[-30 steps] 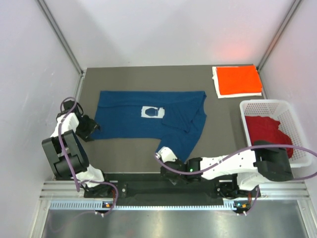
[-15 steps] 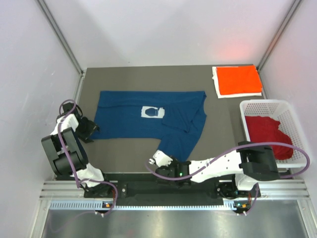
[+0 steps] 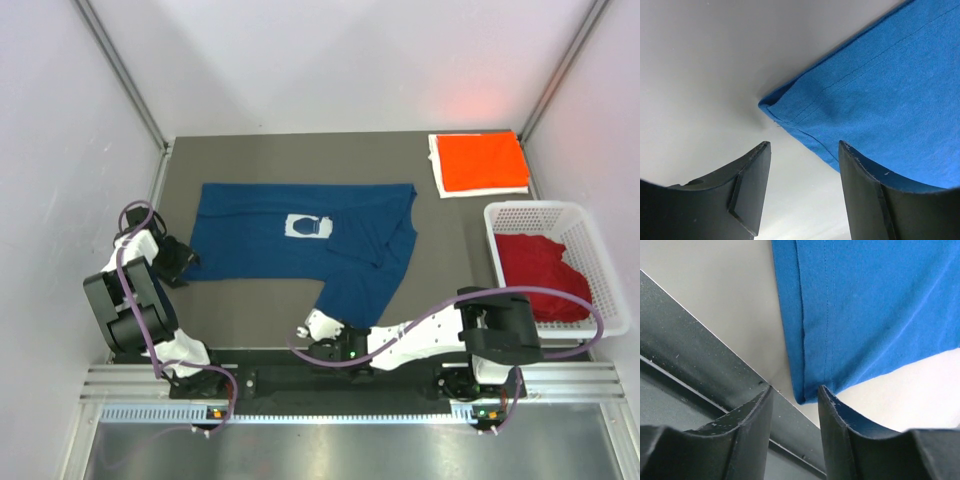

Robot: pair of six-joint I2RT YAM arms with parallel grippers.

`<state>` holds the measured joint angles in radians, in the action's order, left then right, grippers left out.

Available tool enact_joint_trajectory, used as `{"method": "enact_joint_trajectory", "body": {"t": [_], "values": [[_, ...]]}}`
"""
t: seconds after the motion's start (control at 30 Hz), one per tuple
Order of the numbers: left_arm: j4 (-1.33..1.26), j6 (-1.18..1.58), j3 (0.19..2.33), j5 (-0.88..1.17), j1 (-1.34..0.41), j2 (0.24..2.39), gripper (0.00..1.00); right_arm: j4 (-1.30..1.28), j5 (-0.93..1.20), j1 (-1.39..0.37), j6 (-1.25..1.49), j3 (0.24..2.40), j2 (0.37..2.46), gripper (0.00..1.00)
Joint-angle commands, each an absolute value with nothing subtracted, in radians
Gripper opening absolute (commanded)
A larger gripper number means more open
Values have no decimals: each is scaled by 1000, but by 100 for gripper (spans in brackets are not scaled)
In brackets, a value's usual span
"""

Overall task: Fold and stack the t-shirts
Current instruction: Fold the tshirt

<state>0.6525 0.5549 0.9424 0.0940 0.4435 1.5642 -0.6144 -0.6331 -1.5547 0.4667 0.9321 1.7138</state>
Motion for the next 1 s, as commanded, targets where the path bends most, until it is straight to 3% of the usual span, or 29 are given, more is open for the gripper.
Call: {"method": "enact_joint_trajectory", "body": {"t": [0.0,0.1,0.13,0.2,0.37,0.57,0.97], "values": [[629,560,968,86,449,1554,61,-640,-657,-1559,466,965,1707,36],[632,558,963,74,449,1546,61,-640,-650,-1554,471,957,1700,21],[638,558,963,45,449,1543,61,-640,-649,-1555,469,957,1695,9],[638,549,960,11,449,1516,61,-637,-647,-1554,471,959,1690,0],[660,541,968,-40,448,1453,62,-629,-640,-1549,480,966,1658,0],[635,571,902,54,449,1459,66,-603,-597,-1503,491,953,1572,0],[626,603,870,-61,457,1488,72,-532,-485,-1379,404,870,1338,0]]}}
